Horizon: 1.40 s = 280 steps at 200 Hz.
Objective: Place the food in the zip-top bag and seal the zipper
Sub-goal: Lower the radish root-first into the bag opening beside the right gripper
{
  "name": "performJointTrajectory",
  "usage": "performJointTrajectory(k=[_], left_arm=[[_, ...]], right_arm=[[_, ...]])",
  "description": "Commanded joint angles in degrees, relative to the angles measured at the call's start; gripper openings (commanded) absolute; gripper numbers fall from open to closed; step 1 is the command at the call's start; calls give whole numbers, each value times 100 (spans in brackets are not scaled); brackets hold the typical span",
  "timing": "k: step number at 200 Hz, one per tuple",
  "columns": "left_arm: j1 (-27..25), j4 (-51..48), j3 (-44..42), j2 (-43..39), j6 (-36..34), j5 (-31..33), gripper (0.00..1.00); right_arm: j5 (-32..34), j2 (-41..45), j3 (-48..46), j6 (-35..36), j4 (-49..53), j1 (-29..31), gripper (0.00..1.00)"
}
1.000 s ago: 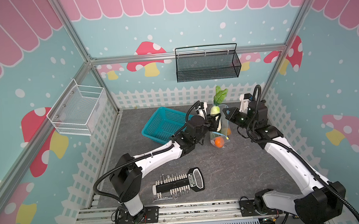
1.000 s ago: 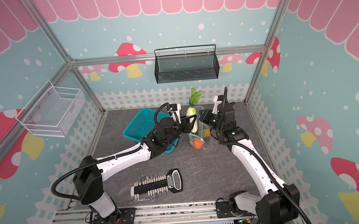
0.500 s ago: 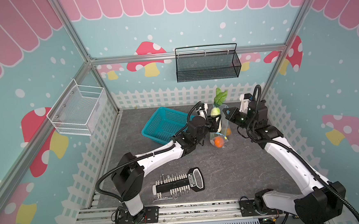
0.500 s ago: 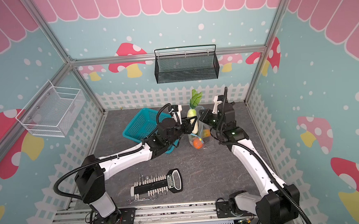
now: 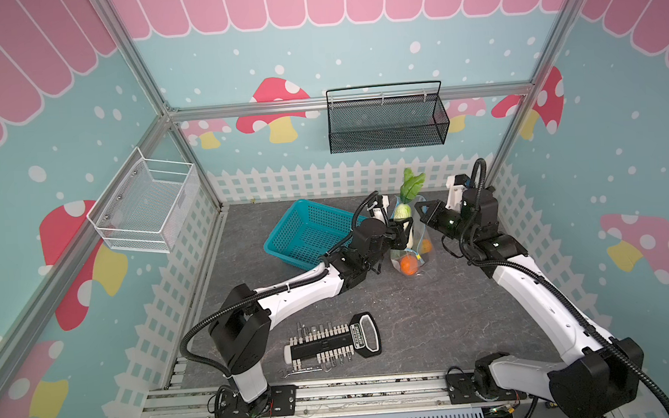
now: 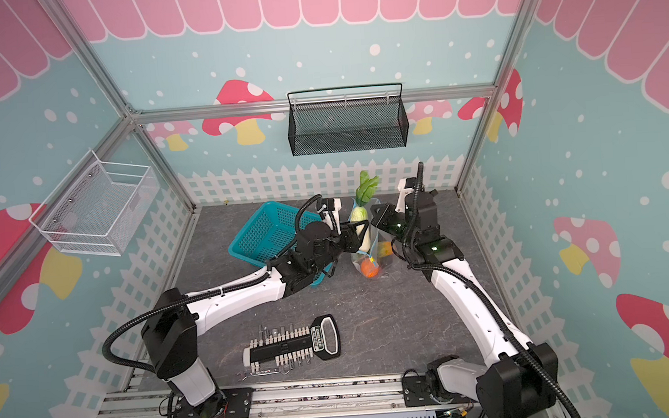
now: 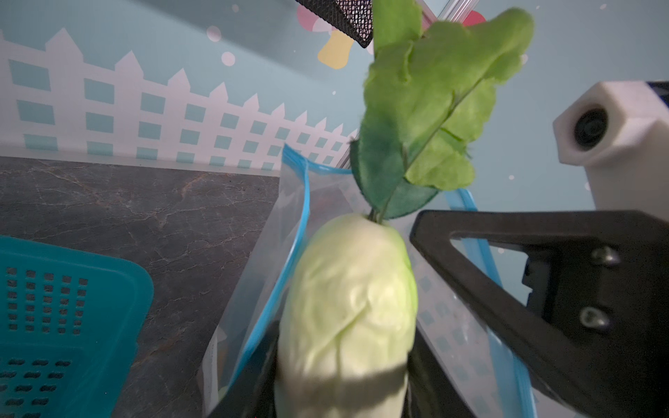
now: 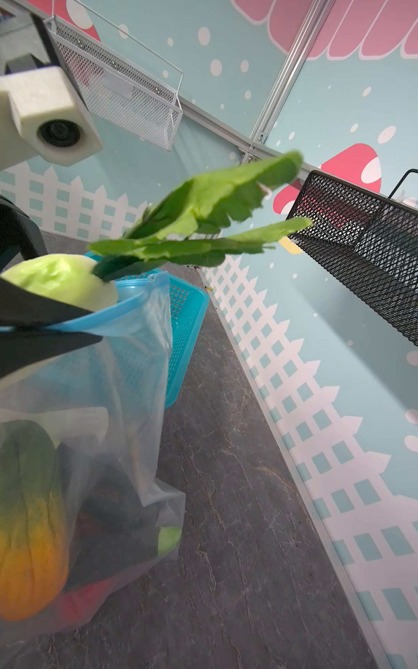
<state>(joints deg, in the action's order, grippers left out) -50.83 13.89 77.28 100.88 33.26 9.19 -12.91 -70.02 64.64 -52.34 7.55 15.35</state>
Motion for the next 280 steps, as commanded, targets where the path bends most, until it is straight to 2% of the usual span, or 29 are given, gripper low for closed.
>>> performJointTrajectory(k=[1,70,119,196,280], left_arm=[[-59,-149,-54,37,129,-21,29],[-59,-263,-132,37,139,36,32],[-59,-369,-124,72,76,95,41],[-59,-501,-244,61,-83,301,40],[-66,-613,-81,81,-126,170,63]], right_arm=[[24,-38,259,17,-228,-23,3],[-53,-151,347,-13,-294,-24,3],[-36,-126,338,-39,-316,-23,3],[-40,-161,382,-40,-341,-19,3],[-69,-157,369,-63,-346,-21,3]])
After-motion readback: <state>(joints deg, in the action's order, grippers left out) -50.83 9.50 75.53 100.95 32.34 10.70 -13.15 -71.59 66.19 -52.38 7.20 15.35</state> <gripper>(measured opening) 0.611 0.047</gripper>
